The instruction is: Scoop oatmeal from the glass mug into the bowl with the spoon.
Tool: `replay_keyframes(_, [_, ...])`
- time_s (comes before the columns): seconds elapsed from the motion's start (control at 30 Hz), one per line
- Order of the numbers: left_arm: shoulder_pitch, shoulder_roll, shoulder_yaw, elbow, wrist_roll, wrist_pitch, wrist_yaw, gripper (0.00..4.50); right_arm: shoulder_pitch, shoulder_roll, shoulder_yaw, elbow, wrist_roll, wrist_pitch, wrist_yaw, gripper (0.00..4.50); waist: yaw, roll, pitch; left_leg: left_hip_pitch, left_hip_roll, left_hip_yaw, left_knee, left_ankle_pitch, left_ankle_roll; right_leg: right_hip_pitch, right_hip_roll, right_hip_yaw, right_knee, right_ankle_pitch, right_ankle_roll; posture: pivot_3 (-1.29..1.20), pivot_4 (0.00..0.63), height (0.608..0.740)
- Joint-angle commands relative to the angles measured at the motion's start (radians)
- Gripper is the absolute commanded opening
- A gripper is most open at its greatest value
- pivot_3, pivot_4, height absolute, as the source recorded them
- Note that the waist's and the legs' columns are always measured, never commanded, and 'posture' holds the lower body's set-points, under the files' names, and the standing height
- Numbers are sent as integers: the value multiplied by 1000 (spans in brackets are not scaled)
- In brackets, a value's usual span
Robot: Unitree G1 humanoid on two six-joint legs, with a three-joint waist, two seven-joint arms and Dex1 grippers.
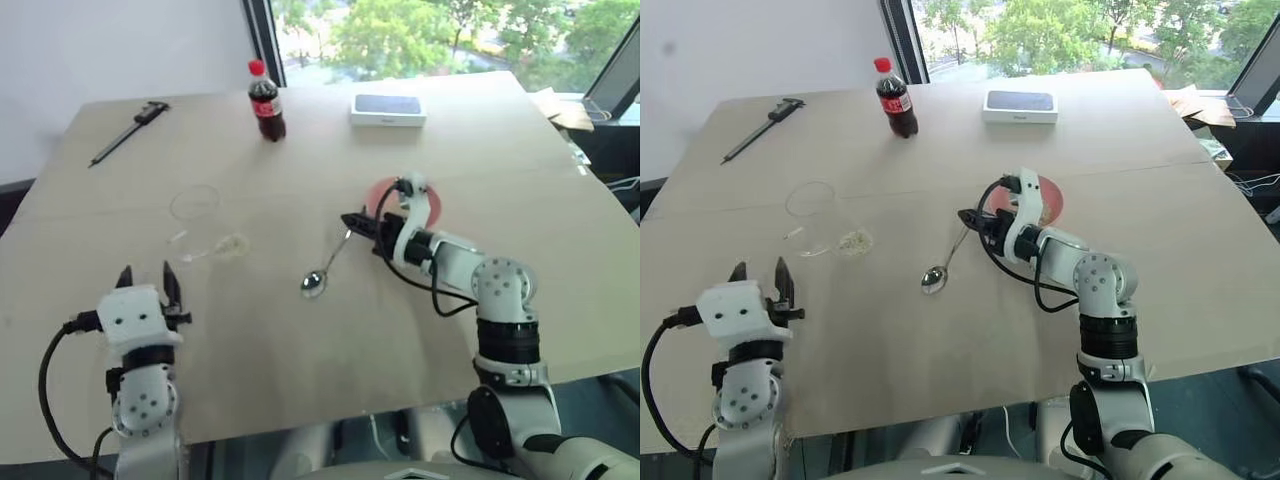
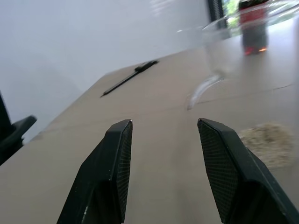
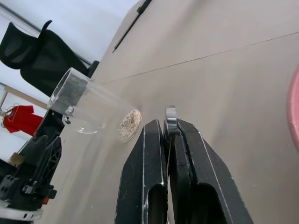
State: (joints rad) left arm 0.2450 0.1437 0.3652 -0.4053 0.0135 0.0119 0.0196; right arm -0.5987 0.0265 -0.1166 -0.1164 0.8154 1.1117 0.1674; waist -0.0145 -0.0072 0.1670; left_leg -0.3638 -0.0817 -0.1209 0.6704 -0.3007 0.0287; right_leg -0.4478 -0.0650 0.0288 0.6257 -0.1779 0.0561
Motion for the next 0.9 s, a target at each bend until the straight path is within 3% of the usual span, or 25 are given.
replay_keyframes(0.03, [-44,19,-4,19,-14,3,-9,2283,-29,3,1,-19,7,-11,2,0,0,0,0,0,0,0,0,0,0,0,0,0,0,0,0,0,150,740])
replay_keyframes(0.8, [-168,100,-3,139,-32,32,-48,2283,-20,7,19,-21,-23,-48,7,0,-3,0,0,0,0,0,0,0,0,0,0,0,0,0,0,0,150,740])
replay_keyframes(0.9, [-177,101,0,143,-35,32,-48,1600,-20,7,24,-17,-28,-56,10,0,-2,0,0,0,0,0,0,0,0,0,0,0,0,0,0,0,150,740])
